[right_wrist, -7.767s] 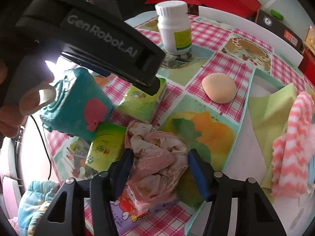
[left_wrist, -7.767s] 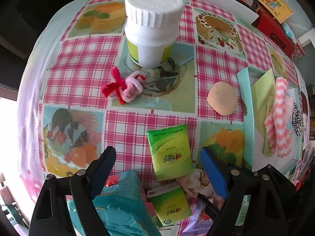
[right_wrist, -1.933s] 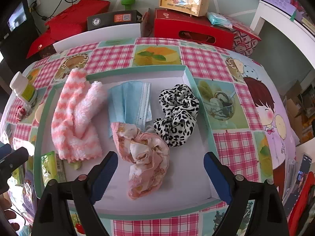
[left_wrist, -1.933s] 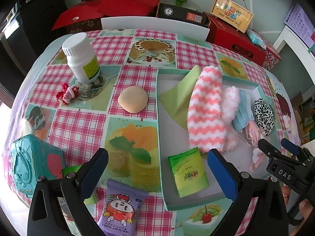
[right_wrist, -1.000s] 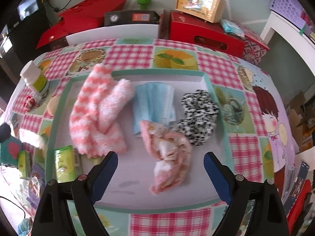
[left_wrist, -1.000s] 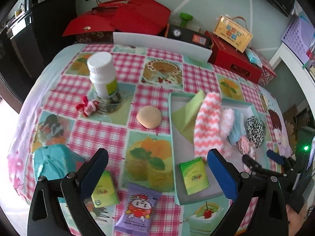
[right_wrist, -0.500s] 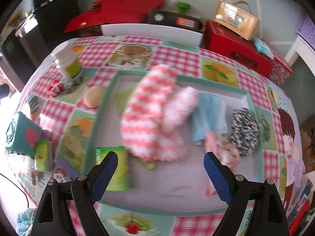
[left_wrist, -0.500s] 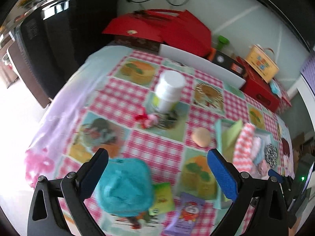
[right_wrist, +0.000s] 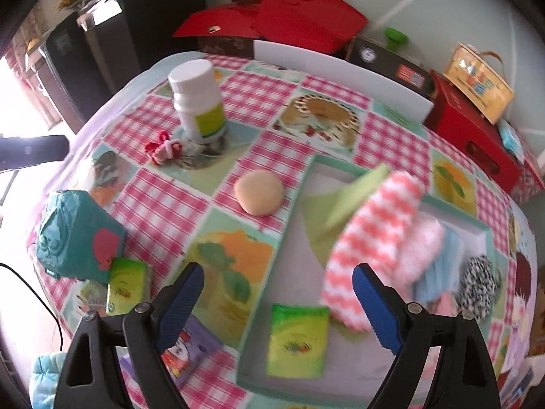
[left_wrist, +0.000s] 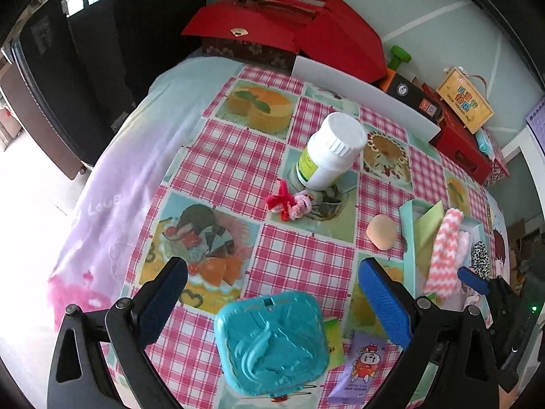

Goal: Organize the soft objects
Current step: 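Move both open tools back from the tray toward the pill bottle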

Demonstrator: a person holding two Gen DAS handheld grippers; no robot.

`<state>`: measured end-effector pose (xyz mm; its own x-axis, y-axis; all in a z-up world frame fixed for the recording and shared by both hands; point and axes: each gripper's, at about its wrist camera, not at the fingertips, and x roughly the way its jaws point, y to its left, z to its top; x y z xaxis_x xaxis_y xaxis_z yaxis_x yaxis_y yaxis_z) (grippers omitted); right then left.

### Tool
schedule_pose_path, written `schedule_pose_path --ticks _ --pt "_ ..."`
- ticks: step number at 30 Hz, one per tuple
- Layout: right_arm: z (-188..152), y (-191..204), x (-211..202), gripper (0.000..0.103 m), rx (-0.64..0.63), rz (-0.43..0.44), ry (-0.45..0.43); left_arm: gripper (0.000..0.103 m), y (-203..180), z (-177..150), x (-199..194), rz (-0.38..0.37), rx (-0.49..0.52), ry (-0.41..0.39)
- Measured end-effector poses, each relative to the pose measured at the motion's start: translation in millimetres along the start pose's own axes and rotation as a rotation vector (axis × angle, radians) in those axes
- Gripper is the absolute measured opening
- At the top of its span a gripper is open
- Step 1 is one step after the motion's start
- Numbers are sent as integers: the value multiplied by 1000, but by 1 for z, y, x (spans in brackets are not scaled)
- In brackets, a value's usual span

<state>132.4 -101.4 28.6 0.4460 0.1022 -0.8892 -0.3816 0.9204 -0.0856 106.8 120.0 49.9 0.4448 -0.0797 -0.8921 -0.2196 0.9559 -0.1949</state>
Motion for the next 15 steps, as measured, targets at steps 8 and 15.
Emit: schedule_pose_path --ticks 8,15 --pt "26 18 28 91 -65 24 45 100 10 24 30 -6 30 118" --pt "49 20 49 91 -104 56 57 100 6 41 57 10 43 186"
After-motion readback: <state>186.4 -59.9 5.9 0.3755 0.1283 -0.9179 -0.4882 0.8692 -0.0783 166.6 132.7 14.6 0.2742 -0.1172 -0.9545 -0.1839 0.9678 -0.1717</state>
